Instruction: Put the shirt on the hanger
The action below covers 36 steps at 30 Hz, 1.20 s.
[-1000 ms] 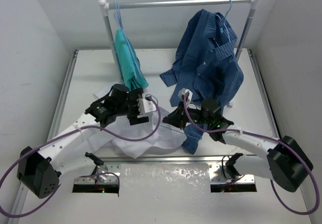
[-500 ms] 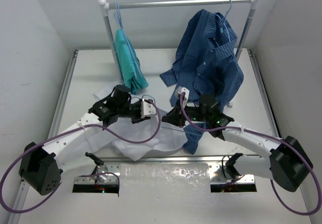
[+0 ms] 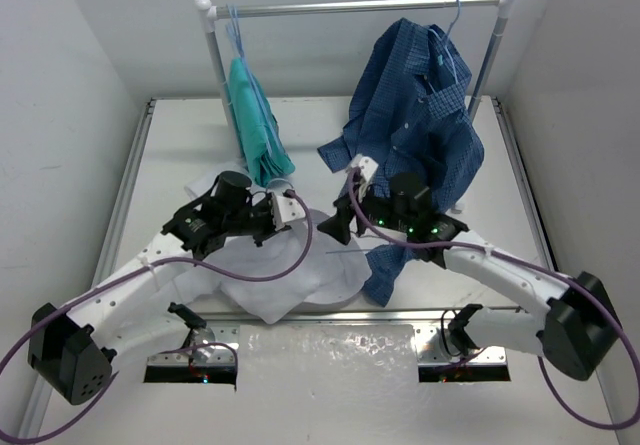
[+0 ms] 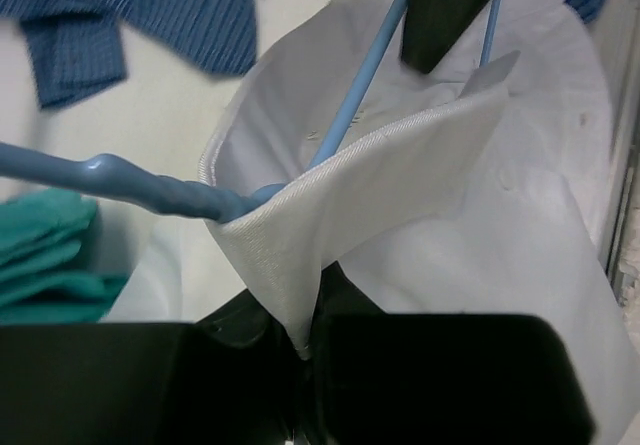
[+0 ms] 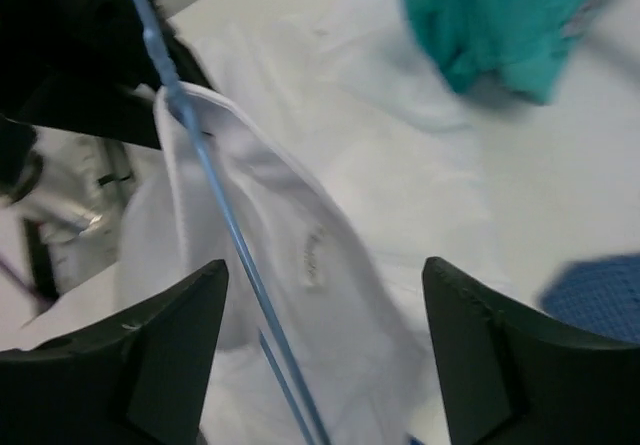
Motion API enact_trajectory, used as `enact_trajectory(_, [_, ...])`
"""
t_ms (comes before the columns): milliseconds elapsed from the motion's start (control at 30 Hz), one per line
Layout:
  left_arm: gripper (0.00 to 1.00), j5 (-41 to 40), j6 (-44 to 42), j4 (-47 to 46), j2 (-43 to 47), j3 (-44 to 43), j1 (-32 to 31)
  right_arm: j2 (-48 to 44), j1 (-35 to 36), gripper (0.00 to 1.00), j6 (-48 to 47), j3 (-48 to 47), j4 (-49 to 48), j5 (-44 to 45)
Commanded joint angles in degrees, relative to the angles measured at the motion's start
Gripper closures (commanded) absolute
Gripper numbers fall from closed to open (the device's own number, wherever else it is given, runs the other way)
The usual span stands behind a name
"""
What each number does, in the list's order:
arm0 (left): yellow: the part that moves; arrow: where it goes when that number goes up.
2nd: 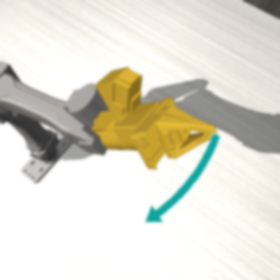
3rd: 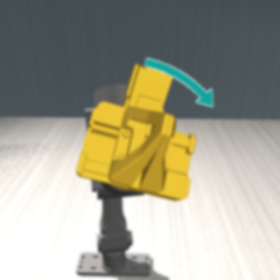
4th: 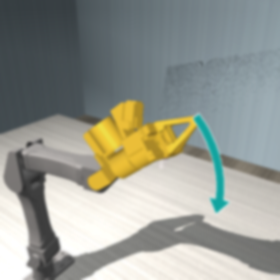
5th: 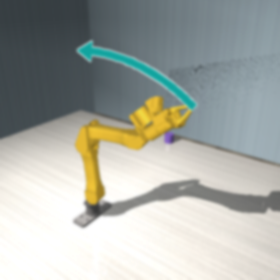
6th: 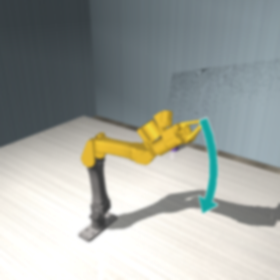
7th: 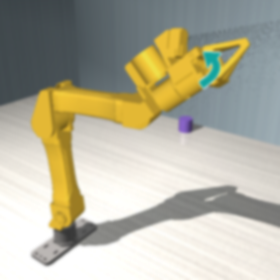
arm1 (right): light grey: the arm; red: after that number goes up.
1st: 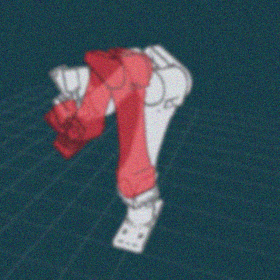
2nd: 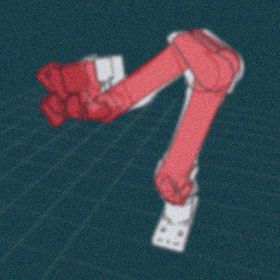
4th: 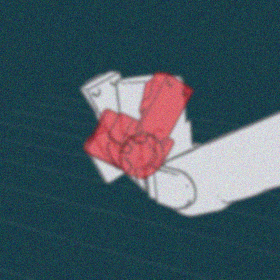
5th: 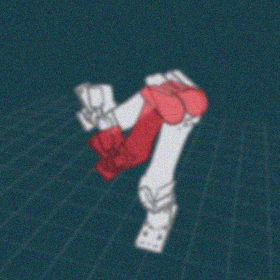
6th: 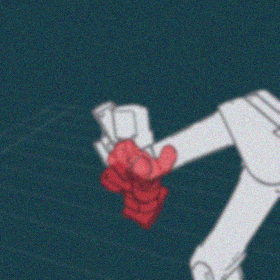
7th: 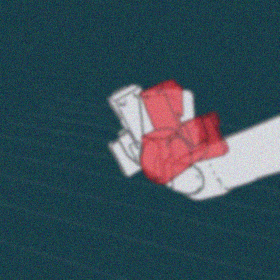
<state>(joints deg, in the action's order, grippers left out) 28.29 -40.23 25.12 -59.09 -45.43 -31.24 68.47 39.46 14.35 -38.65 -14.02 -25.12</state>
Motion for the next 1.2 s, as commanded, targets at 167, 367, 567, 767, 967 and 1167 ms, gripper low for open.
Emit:
enact_trajectory(167, [1.00, -14.84, 14.55, -2.97, 5.21, 1.75, -0.40, -14.14, -8.69, 0.01, 10.68, -3.80, 16.55, 21.77])
enact_trajectory(367, [1.00, -21.52, 24.57, -4.20, 6.27, 0.69, -0.31, -19.51, -10.81, 0.01, 15.88, 0.24, 29.30, 31.35])
enact_trajectory(567, [1.00, -21.18, 28.45, -5.35, 6.97, 0.52, -0.40, -21.71, -10.90, 0.05, 19.40, 7.71, 23.27, 25.13])
enact_trajectory(767, [1.00, -21.00, 29.68, -7.19, 7.15, 0.52, -0.40, -17.76, -9.14, 0.68, 22.12, 14.83, 12.72, 16.96])
enact_trajectory(967, [1.00, -21.88, 29.86, -7.63, 7.76, 0.60, -0.31, -10.91, -3.78, 0.38, 23.80, 16.07, -1.35, 14.23])
enact_trajectory(1167, [1.00, -21.70, 29.51, -7.37, 8.20, 0.52, -0.22, -4.75, -2.72, 0.30, 24.49, 15.80, -4.78, 15.98])
